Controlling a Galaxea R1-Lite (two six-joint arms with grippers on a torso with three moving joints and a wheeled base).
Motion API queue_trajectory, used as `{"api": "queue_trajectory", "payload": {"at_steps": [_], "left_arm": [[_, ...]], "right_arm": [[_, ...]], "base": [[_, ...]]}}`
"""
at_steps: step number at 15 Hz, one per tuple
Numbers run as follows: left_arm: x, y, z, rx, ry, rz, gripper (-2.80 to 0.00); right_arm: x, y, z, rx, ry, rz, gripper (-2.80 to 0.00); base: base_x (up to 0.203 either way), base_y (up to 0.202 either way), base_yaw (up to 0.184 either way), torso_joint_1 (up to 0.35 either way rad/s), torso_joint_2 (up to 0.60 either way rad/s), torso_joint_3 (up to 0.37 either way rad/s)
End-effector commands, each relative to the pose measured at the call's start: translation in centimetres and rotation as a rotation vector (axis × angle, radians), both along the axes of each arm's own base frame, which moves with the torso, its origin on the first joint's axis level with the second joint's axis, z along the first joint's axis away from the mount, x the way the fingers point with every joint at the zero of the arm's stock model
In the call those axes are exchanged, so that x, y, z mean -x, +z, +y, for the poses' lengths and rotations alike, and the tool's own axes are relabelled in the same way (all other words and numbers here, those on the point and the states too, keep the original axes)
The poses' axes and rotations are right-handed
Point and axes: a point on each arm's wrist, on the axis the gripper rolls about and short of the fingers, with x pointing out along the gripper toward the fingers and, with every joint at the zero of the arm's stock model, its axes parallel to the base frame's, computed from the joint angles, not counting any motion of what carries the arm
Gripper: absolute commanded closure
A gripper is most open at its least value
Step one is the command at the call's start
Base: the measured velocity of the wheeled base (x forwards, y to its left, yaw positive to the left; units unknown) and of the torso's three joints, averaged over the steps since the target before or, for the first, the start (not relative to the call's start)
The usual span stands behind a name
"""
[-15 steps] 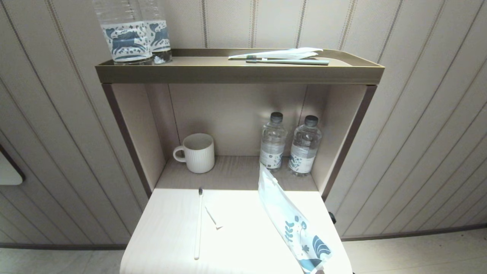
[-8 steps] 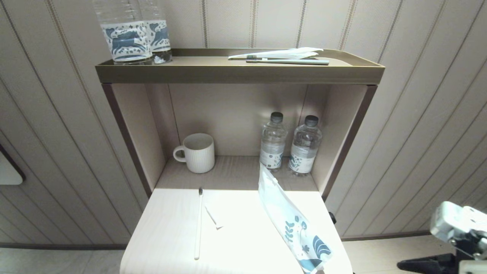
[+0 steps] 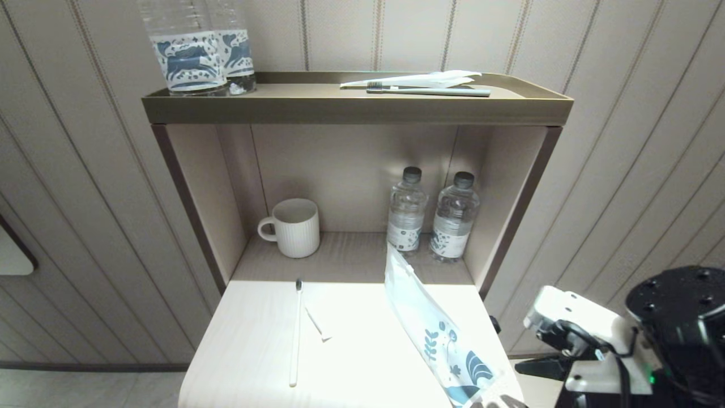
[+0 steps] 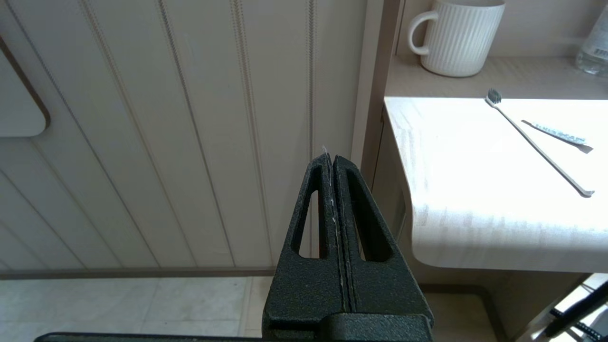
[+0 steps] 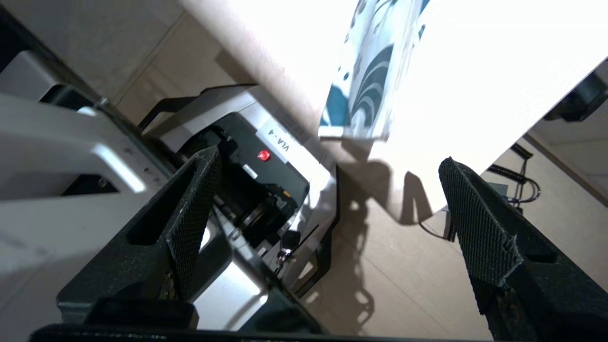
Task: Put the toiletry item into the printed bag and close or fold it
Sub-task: Pick up the storage bag
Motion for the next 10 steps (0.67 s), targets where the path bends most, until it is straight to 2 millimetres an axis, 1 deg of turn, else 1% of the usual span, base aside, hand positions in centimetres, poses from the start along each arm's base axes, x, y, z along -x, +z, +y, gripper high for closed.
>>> {"api": "queue_trajectory", "payload": {"at_steps": [1, 3, 6, 8, 10], "left_arm": [[0.0, 0.0, 0.0, 0.001, -0.001, -0.002, 0.00], [0.0, 0.0, 0.0, 0.001, 0.000, -0.002, 0.00], [0.0, 0.0, 0.0, 0.001, -0.001, -0.002, 0.00], [0.0, 0.0, 0.0, 0.001, -0.001, -0.001, 0.00], [0.0, 0.0, 0.0, 0.001, 0.000, -0.002, 0.00]], "right_arm": [[-1.2, -1.3, 1.2, 0.041, -0.009, 0.028, -2.80], [-2.1, -1.6, 1.9, 0.021, -0.020, -0.004, -2.80], [-2.9, -2.4, 2.6, 0.004, -0.038, 0.001, -2.80], [-3.0, -2.9, 2.6, -0.014, -0.049, -0.004, -2.80], [-3.2, -2.9, 2.6, -0.038, -0.057, -0.026, -2.80]], "base": [[0.000, 0.000, 0.000, 0.000, 0.00, 0.000], [0.000, 0.000, 0.000, 0.000, 0.00, 0.000], [0.000, 0.000, 0.000, 0.000, 0.00, 0.000], [0.000, 0.000, 0.000, 0.000, 0.00, 0.000], [0.000, 0.000, 0.000, 0.000, 0.00, 0.000]]}}
